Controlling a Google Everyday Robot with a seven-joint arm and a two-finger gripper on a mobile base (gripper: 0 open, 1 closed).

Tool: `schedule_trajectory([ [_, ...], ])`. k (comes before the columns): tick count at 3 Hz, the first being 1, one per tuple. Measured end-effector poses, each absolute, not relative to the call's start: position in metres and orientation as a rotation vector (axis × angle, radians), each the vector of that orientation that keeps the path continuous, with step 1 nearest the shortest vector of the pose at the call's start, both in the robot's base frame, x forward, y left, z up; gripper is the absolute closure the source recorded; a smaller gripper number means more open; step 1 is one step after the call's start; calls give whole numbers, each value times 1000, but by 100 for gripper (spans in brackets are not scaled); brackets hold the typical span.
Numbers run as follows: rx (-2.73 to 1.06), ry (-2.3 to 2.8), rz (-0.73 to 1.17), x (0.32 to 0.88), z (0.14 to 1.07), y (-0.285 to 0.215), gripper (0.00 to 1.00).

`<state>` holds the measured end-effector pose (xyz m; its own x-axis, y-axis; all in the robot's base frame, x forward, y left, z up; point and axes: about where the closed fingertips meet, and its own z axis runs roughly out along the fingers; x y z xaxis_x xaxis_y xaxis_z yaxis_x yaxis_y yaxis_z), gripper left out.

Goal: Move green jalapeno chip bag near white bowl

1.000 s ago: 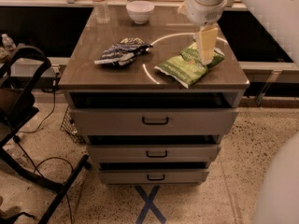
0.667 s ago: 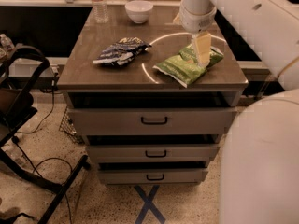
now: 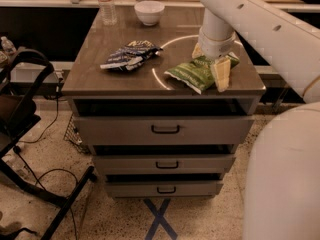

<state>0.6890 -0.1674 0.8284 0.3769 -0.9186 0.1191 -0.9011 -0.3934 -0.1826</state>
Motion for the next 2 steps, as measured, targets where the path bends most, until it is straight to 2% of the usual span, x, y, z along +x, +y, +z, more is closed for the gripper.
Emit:
schedule_trajectory([
  [2, -2524, 1675, -321, 694, 832, -166, 72],
])
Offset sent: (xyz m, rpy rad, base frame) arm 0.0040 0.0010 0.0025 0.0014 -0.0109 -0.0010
